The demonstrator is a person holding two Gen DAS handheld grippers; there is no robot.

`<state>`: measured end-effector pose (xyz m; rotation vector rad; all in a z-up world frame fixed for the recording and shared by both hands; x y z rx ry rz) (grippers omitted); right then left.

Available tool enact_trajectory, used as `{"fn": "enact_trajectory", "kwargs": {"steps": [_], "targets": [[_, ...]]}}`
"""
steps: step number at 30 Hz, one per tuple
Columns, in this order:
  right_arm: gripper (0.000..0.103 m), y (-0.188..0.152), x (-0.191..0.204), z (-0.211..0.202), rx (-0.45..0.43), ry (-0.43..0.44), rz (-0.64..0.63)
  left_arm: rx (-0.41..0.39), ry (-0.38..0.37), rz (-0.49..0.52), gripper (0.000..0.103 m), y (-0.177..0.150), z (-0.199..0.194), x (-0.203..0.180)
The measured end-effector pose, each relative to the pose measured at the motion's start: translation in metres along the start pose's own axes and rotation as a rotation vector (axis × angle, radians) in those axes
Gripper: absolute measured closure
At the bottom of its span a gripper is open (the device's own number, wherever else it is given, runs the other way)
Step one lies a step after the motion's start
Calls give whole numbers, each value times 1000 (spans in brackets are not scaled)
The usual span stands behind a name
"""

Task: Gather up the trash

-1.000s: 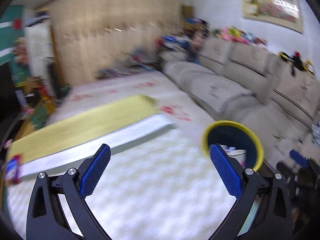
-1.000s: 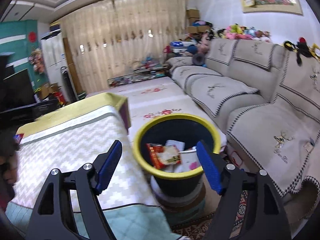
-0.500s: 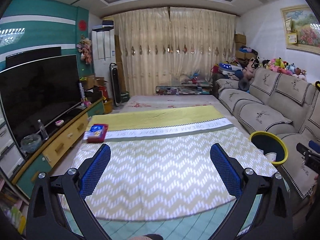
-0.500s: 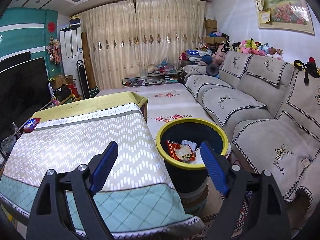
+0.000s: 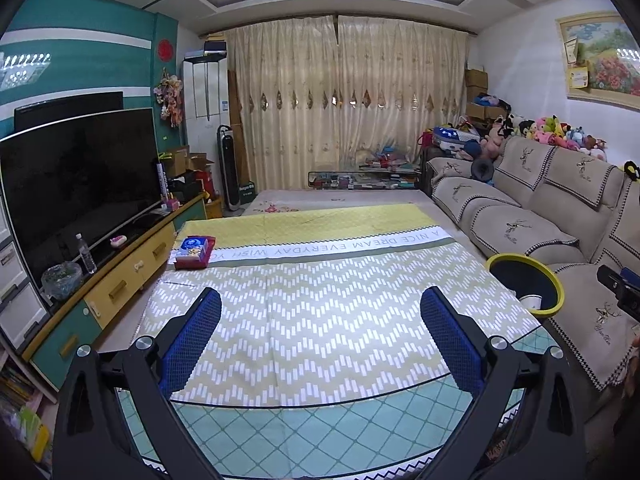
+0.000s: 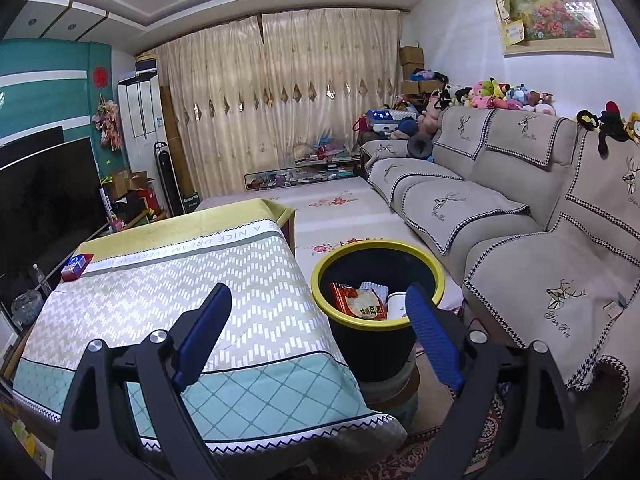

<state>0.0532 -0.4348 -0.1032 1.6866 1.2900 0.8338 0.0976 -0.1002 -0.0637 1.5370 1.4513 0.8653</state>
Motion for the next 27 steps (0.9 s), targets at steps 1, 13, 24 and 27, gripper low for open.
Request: {"fn": "enact_trajectory", "kwargs": {"steps": [1, 13, 24, 27], "targets": [[19, 0, 0, 1, 1, 1, 1, -2, 9, -4, 5, 1, 0, 2], [19, 2, 5, 11, 16, 3, -1, 1, 57, -36, 5, 7, 12, 26], [17, -3, 11, 16, 25, 14, -11, 4, 59, -42, 5, 6, 13, 28], [17, -3, 11, 16, 26, 14, -11, 6, 59, -45, 5, 5, 13, 28]]}}
Point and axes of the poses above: each gripper's, at about its wrist camera, not at the fingertips, and z roughly the way its jaws point, x to its left, y to its top, the point moved 9 cm from there along z, roughly the way its jaws point, and after that the axes turned 6 degrees about -z, right-handed, at the moved point
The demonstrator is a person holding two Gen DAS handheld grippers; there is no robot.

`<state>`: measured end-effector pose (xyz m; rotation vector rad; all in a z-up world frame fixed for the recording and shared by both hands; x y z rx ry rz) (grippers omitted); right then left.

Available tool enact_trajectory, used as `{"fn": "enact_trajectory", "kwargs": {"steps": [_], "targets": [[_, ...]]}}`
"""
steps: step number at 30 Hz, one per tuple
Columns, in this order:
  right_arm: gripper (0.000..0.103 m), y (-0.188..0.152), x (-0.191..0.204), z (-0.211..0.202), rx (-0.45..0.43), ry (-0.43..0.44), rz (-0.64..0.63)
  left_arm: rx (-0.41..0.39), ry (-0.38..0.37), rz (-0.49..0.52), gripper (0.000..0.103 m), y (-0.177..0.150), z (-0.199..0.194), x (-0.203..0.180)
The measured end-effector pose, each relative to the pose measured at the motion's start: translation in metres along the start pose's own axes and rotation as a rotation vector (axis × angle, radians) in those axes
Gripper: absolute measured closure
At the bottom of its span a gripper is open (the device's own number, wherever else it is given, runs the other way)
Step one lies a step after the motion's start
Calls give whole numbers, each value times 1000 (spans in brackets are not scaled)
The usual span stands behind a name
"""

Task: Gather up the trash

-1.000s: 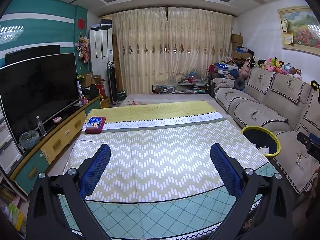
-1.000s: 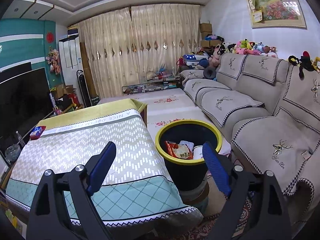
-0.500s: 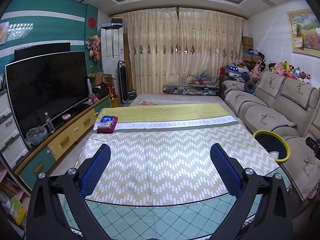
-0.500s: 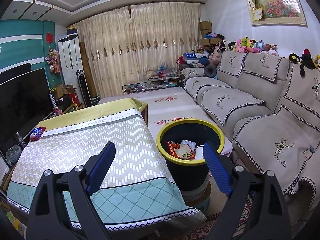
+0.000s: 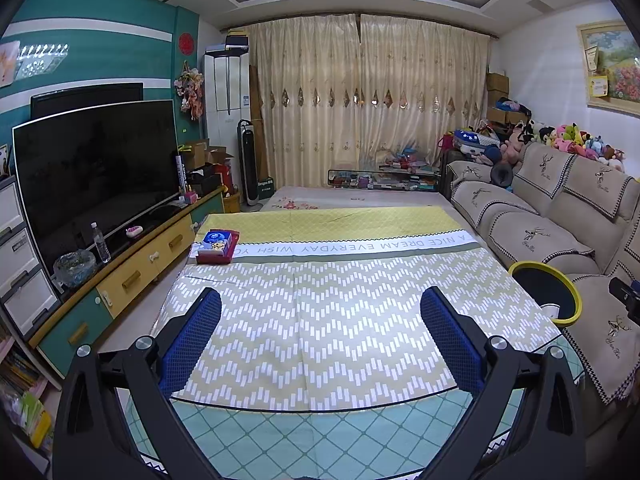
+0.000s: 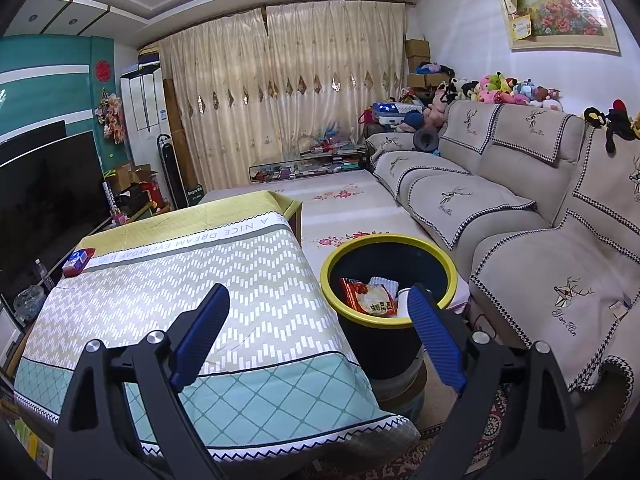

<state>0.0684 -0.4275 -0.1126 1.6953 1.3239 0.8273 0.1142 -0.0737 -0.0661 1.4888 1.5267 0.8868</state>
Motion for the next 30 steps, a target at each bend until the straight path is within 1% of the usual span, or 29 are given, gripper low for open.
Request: {"fn": "enact_trajectory", "kwargs": {"steps": [15, 30], "targets": [[17, -5, 4, 5, 15, 8, 1, 16, -19, -5, 5, -7, 5, -4], [17, -5, 14, 10, 29, 21, -19, 23, -19, -24, 5, -7, 7, 2]]}}
Point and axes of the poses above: each gripper's, at about its wrist camera, not at the fingertips, and z roughly the way its jaws point, x to its left, y to its top, the point moved 9 cm from there along z, roughly the way its jaws point, and after that the axes turned 6 degrees about -z, right-handed, at the moved point
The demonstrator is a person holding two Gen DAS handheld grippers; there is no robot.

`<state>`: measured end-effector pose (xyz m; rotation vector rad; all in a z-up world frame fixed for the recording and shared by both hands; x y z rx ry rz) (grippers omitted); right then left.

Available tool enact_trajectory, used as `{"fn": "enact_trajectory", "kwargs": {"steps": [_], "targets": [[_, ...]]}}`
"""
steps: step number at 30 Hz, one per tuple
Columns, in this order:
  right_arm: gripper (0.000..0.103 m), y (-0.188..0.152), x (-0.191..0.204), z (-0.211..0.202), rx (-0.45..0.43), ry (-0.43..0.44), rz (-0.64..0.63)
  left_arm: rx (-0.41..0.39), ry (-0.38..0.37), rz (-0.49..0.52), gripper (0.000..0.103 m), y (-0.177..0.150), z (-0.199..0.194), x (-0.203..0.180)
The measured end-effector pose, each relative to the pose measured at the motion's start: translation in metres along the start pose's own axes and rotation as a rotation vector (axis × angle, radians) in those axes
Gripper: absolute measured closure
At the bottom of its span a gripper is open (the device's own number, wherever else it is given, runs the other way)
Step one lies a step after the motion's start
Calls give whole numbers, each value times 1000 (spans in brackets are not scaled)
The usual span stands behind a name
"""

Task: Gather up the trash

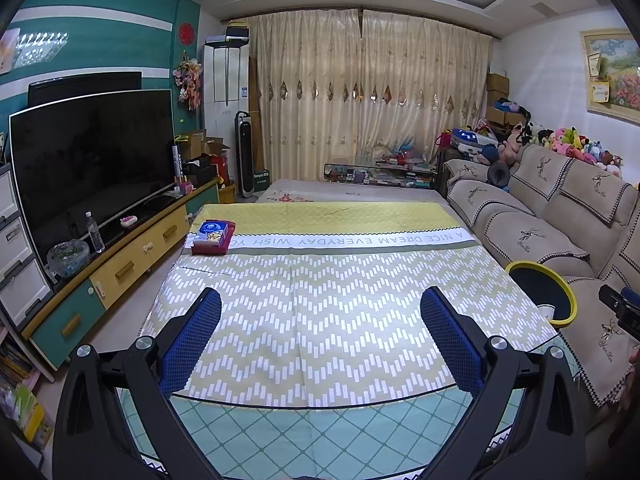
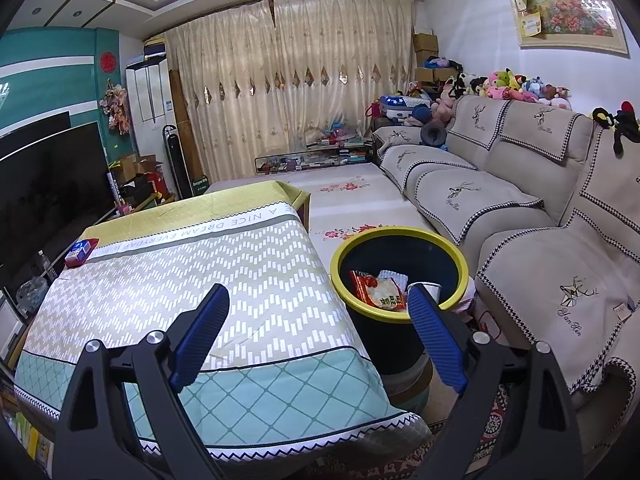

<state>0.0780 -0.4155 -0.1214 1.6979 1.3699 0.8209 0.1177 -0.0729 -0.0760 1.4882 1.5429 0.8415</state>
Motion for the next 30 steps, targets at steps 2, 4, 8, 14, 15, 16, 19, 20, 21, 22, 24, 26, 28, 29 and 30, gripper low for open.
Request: {"fn": "enact_trajectory", "kwargs": {"steps": [2, 4, 8, 14, 15, 16, 19, 20, 21, 22, 24, 26, 28, 29, 30], "targets": [[17, 0, 0, 0, 0, -1, 0, 0, -1, -2, 5, 0, 0, 0], [17, 0, 1, 0, 1, -1, 1, 2, 1, -3, 5, 0, 1, 1], [17, 0, 0, 0, 0, -1, 1, 5, 2, -2, 5, -1, 2, -1], [17, 0, 0, 0, 2, -1, 2, 10, 3, 2, 5, -2, 3, -4], [17, 0, 1, 0, 3, 0, 2, 11, 3, 2, 5, -3, 3, -4], [17, 0, 2, 1, 4, 0, 2, 11, 4, 3, 5, -3, 3, -5], [17, 0, 2, 1, 5, 1, 2, 14, 5, 3, 5, -4, 4, -5], [17, -1, 4, 1, 5, 1, 0, 14, 6, 3, 5, -4, 4, -5], [17, -1, 3, 2, 6, 1, -1, 15, 7, 2, 5, -4, 5, -6], [17, -1, 4, 2, 7, 1, -1, 16, 7, 2, 5, -4, 5, -5], [17, -3, 4, 4, 10, 2, 0, 18, 7, 0, 5, -5, 7, -5], [17, -3, 4, 4, 11, 2, 1, 20, 9, 1, 5, -6, 8, -6], [17, -3, 3, 4, 10, 2, 0, 22, 9, 1, 5, -6, 9, -6], [17, -3, 4, 4, 10, 2, -1, 23, 10, 1, 5, -6, 9, -6], [17, -3, 4, 4, 11, 2, -1, 23, 12, -1, 5, -6, 9, -5]]}}
Point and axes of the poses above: each gripper's, at about its wrist camera, not at the fingertips, and z roughly the way its jaws point, x to its left, y to its top, the point moved 9 cm from there along z, roughly the way its jaws point, and after that the axes turned 6 degrees about -z, right-handed, at the moved point
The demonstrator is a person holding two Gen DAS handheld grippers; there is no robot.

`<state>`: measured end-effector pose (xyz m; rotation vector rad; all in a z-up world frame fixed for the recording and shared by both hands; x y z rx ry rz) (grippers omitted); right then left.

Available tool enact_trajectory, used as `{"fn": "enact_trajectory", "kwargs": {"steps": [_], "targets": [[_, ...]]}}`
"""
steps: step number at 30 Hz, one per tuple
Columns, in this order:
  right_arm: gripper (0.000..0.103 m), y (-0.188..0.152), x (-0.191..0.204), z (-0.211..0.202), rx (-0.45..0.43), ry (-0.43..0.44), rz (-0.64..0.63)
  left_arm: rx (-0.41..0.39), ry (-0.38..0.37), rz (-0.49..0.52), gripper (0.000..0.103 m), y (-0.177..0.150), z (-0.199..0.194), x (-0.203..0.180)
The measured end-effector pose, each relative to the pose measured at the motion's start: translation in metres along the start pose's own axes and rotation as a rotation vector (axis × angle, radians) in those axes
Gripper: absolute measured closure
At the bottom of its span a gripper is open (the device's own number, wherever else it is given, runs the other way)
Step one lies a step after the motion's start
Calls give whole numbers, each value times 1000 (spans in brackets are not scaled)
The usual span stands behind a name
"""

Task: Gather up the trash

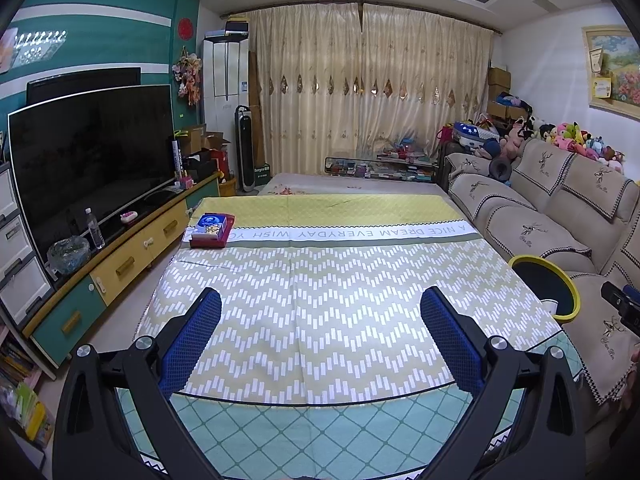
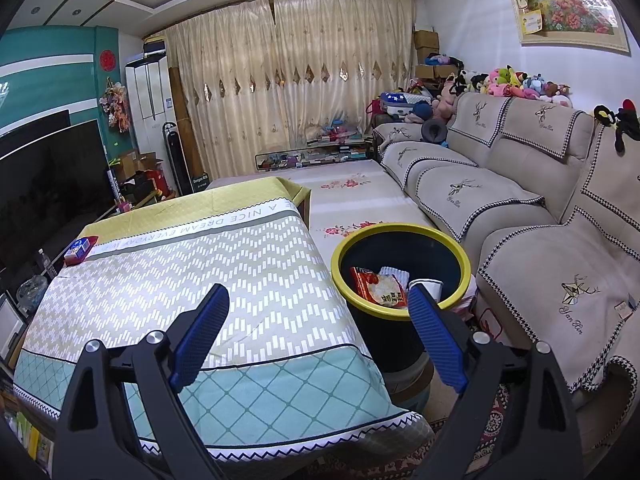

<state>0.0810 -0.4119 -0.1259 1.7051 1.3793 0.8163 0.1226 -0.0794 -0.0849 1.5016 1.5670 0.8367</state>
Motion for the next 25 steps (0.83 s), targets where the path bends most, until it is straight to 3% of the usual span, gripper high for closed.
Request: {"fn": "enact_trajectory", "kwargs": {"steps": [14, 18, 21, 25], "targets": [[17, -1, 1, 4, 9, 7, -3, 20, 5, 11, 5, -3, 13, 0], [16, 6, 9, 12, 11, 23, -31, 65, -12, -4, 5, -1, 26, 1], [12, 20, 25, 36, 37, 81, -59, 108, -28, -33, 5, 6, 49, 8], [8, 38, 61, 84, 92, 136, -119, 173, 17, -49, 5, 10, 106, 27]]}}
Point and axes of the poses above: each gripper's, at about its wrist camera, not at the fingertips, and z roughly the way its jaws point, x to its left, y to its top, the point moved 9 cm from there along z, roughly the way its jaws point, and after that the axes turned 6 degrees about -z, right-handed, at the moved point
